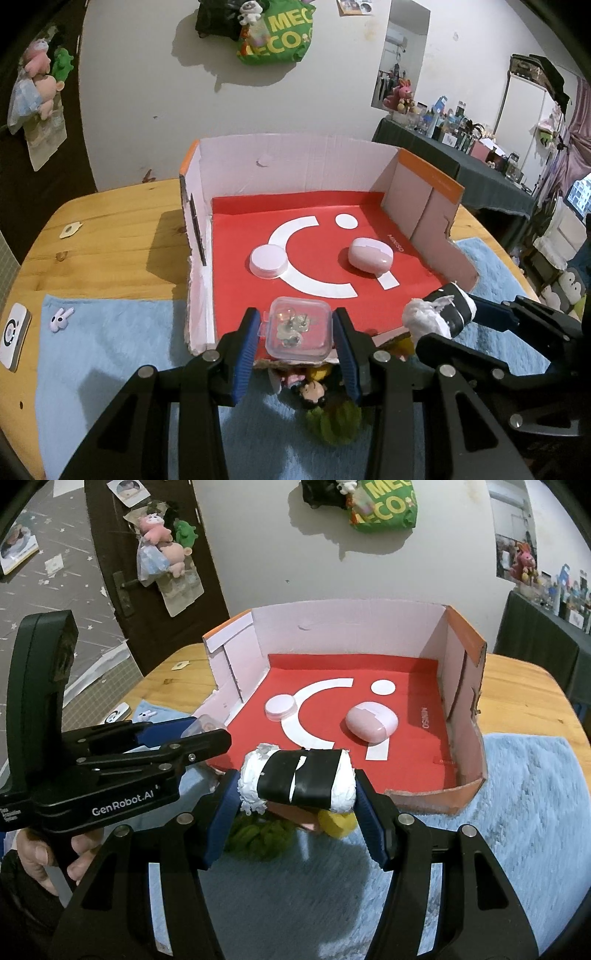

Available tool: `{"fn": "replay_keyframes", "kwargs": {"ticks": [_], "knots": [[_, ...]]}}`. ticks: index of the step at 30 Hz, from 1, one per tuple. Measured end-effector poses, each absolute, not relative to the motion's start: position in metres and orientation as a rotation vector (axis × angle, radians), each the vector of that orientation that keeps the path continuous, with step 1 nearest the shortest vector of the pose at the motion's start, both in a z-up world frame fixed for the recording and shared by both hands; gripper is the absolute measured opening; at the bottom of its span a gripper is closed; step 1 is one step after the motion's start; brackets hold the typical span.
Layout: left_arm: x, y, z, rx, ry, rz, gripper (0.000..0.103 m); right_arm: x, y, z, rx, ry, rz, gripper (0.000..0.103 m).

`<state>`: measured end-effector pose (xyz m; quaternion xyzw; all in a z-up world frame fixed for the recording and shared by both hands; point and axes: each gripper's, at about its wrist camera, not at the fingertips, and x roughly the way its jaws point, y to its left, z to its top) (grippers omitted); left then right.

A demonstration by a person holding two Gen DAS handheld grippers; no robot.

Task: Organize objects
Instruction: 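Lift the roll and clear box and carry them into the red-lined box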

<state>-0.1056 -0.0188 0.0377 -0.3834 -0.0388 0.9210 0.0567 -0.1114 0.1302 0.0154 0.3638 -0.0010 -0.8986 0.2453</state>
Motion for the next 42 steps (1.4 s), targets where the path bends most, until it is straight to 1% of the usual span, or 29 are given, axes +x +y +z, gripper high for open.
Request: {"fn": "replay_keyframes", "kwargs": {"ticks": [17,29,42], "knots": [[-0.135,-0.019,0.028,-1.220,-0.134,2.763,0.042,-0.147,0.125,0.003,1.087,0.017,-2.432,0.058],[-0.159,-0.022,0.009,-1.315,-0.165,2.721,0.042,-0.172,0.122,-0.009,1.174,0.063,-2.422,0.058],[-0.175,-0.018,0.004,-1.354,-0.142,2.699,0.042,-0.189,0.122,-0.020,1.255,0.101,-2.404,0.059]]}}
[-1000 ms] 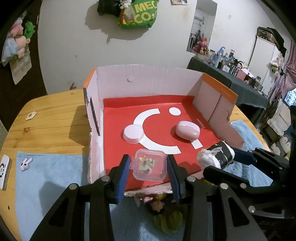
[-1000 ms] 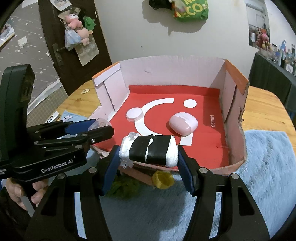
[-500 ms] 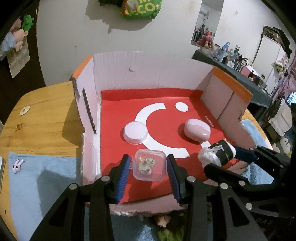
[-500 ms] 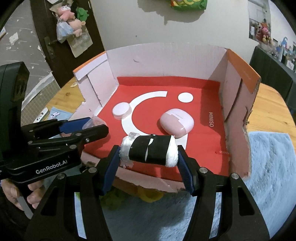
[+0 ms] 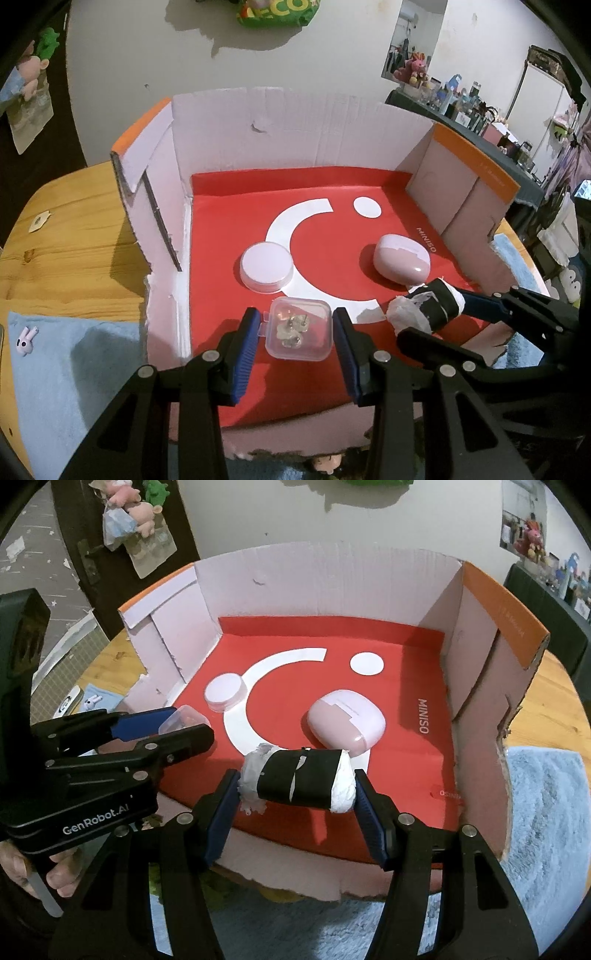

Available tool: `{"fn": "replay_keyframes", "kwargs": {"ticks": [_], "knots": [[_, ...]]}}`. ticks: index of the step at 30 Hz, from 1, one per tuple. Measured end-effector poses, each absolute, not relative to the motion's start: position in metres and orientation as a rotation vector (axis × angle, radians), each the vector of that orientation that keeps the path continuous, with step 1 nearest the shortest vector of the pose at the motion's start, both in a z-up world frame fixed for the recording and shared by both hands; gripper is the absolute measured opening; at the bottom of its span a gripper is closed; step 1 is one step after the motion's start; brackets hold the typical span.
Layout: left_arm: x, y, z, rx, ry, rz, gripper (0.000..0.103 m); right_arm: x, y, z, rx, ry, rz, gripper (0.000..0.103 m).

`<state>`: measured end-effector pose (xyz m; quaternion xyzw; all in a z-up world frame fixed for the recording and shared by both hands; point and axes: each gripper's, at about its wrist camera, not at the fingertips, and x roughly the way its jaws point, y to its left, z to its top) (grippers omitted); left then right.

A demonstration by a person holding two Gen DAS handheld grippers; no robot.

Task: Organize objects
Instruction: 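Lift the roll and clear box and carry them into the red-lined box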

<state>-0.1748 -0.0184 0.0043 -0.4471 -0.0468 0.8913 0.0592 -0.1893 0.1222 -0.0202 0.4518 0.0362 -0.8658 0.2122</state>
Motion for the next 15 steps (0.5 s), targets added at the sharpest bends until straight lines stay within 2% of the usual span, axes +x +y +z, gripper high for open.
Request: {"fn": "replay_keyframes", "kwargs": {"ticks": [15], "knots": [[-0.192,-0.016,-0.006,-1.413,-0.132,2.670,0.042,-0.203,0.128,-0.027,1.308,0.099,-2.379,0.059]]}}
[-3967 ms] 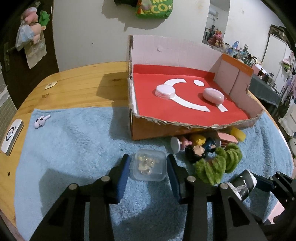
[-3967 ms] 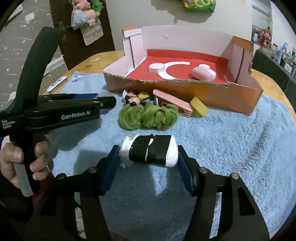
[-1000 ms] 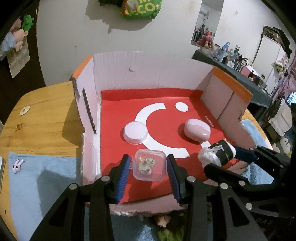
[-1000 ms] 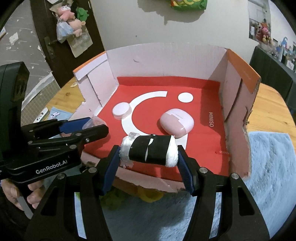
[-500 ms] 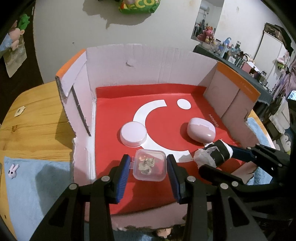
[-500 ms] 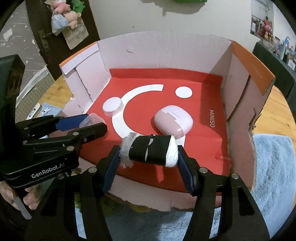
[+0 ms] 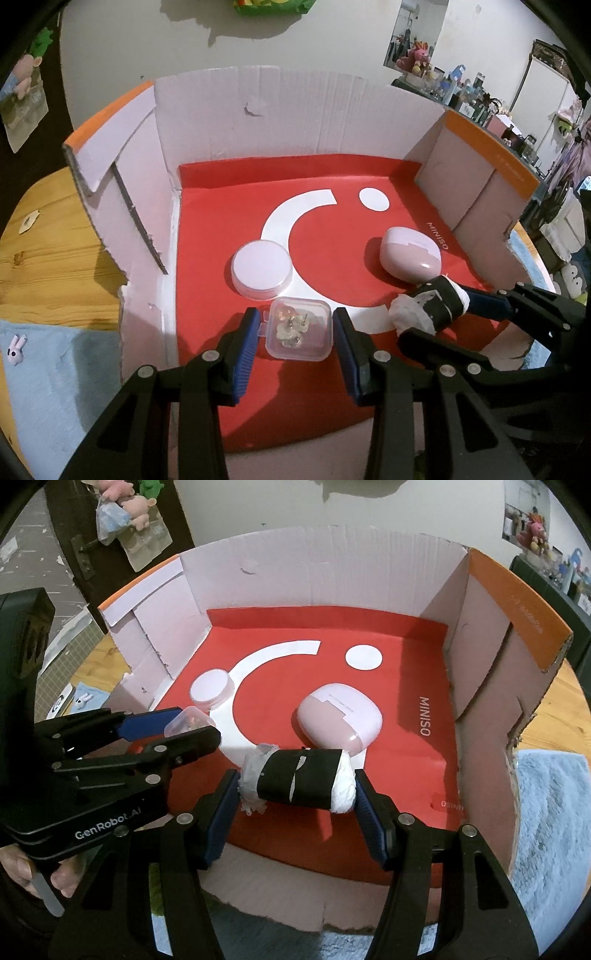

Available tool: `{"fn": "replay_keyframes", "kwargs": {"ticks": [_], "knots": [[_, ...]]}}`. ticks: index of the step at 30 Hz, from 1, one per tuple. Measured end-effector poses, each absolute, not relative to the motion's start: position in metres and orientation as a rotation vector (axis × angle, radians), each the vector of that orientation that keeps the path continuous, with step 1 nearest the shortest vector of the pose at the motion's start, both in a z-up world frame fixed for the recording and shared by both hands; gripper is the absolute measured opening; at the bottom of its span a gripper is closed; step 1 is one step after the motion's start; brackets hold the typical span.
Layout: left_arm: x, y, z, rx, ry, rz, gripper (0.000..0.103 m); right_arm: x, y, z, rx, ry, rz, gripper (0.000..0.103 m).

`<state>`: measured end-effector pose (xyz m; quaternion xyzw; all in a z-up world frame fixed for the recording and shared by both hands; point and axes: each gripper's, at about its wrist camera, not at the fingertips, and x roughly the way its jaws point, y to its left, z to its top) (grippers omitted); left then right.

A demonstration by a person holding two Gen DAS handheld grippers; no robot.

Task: Organize objects
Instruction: 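Lift the roll and clear box and carry them into the red-lined box, then lower the roll and clear box onto the red floor and open both grippers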

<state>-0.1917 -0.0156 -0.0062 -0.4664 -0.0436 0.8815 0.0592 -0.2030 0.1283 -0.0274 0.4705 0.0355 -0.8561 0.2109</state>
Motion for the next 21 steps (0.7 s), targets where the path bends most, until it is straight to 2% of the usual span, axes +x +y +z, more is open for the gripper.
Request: {"fn": "replay_keyframes", "kwargs": {"ticks": [21], "knots": [[-0.207,-0.017,-0.008,-1.405,-0.134,2.685,0.042,-0.220,0.133,-0.031,1.286,0.066,-2.417,0.059]]}}
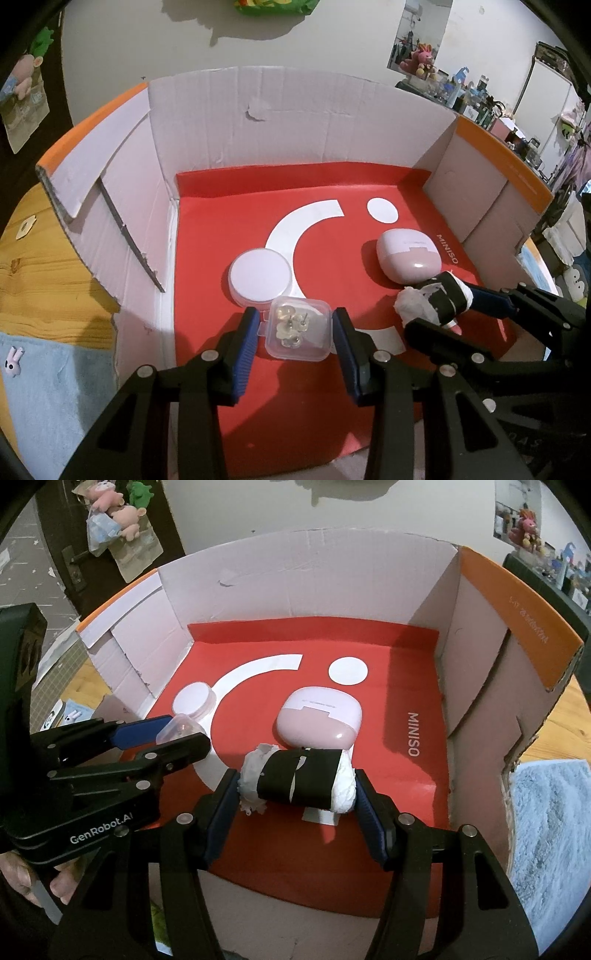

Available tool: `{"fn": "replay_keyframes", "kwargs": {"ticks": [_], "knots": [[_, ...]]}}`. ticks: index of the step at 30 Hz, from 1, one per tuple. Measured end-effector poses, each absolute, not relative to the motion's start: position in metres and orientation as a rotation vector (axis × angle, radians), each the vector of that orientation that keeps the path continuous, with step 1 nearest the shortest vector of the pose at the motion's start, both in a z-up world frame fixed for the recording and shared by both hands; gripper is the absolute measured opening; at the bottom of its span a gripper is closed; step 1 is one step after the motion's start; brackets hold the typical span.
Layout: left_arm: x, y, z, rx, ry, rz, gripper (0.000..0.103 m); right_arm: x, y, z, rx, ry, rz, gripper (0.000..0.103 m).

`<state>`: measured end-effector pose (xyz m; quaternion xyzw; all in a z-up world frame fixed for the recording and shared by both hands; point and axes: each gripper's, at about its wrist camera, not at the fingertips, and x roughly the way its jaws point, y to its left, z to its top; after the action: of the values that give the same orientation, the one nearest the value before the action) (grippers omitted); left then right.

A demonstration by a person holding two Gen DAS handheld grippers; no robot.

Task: Organize objects
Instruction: 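Lower the roll and clear box onto the red floor and open both grippers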

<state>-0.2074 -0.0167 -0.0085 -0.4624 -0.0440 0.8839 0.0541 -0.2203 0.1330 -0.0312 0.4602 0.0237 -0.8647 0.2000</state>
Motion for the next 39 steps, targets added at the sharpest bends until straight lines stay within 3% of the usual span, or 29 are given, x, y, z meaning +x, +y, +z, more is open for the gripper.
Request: {"fn": "replay_keyframes", "kwargs": {"ticks": [16,21,24,39], "knots": [[-0.208,-0.017,-0.009,-1.402,-0.134,2.688,0.043,-0.220,0.135,-0.032,1.282,0.061,-2.413,0.060],[-0.208,-0.017,-0.009,-1.402,-0.132,2.688,0.044,-0.218,0.134,-0.031,1.277,0.065,-2.410,0.061],[-0.208,-0.016,-0.008,-1.400,-0.127,2.691,0.046,-0.216,0.134,-0.029,1.267,0.067,-2.414,0.067],[-0.207,-0.014,-0.008,-1.389,-0.117,2.698,0.051,-0.210,0.134,-0.024,1.247,0.073,-2.424,0.068]]}}
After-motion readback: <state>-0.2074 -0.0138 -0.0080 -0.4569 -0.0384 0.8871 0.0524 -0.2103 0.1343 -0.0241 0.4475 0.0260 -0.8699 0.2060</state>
